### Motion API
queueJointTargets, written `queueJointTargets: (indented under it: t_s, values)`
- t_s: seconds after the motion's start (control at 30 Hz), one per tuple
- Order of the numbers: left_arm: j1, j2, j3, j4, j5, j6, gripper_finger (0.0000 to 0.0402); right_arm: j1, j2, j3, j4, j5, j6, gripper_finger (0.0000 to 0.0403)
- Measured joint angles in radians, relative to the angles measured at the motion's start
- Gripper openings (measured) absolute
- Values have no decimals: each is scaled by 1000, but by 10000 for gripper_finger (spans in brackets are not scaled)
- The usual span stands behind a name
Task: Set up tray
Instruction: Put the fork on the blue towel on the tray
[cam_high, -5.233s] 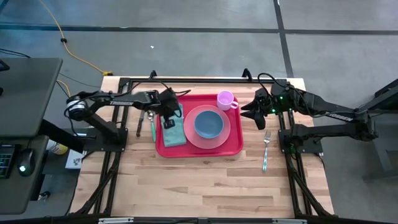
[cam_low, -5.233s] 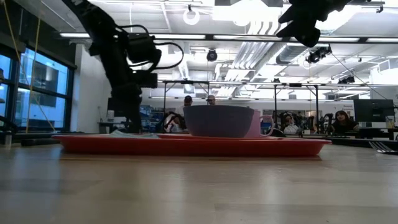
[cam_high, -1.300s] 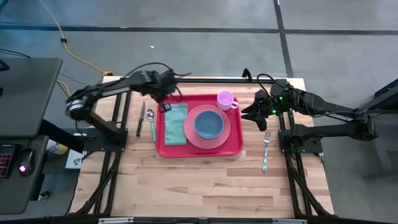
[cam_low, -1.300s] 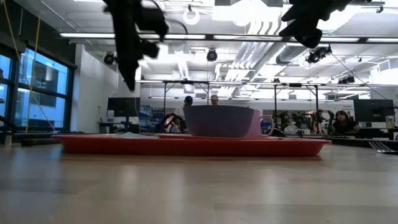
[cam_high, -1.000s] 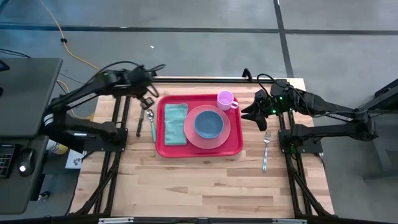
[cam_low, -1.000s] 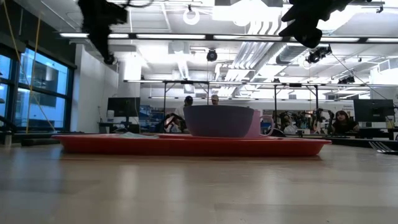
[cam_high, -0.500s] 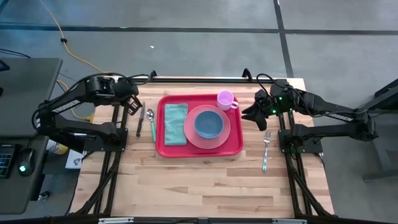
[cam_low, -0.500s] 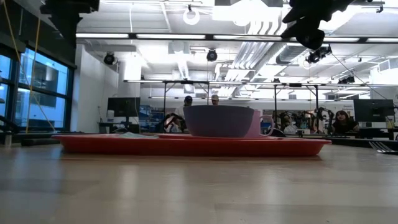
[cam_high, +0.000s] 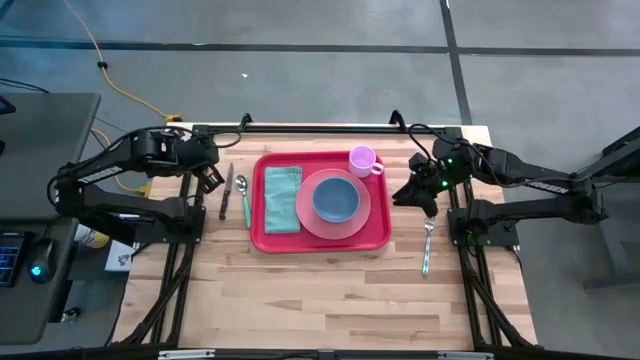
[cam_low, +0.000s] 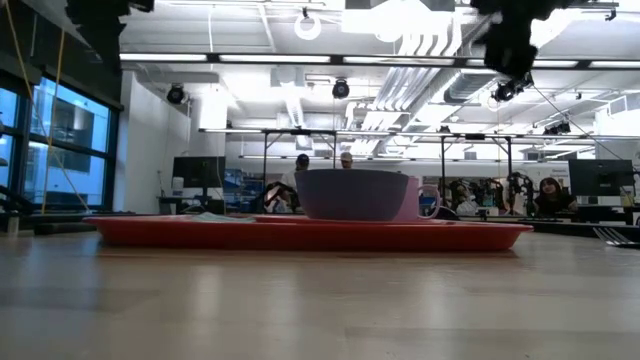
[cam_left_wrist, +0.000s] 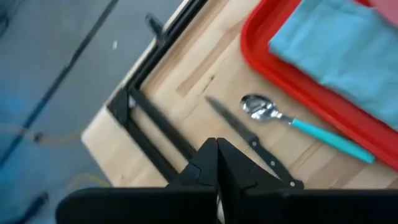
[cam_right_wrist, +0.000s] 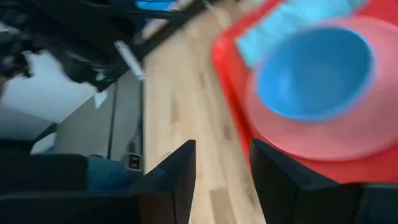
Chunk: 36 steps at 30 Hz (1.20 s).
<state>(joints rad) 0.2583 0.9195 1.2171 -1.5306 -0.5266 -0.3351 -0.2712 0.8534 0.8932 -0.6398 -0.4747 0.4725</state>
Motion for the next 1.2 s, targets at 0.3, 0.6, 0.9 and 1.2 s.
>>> queueJointTargets:
  t_s: [0.3,0.6,0.9,1.2]
  values:
    - [-11,-78,0,137,3,152,65,167,99,409,-249,449,-66,117]
    - [-10,-148,0,144,86,299,61,264,399,831,-940,579,246,117]
    - [-10,-226,0,167,94,403,51,319,520,686,-931,352,542,113]
    - [-10,-269,2,205,129,530,49,514,506,356,-933,169,1002,87]
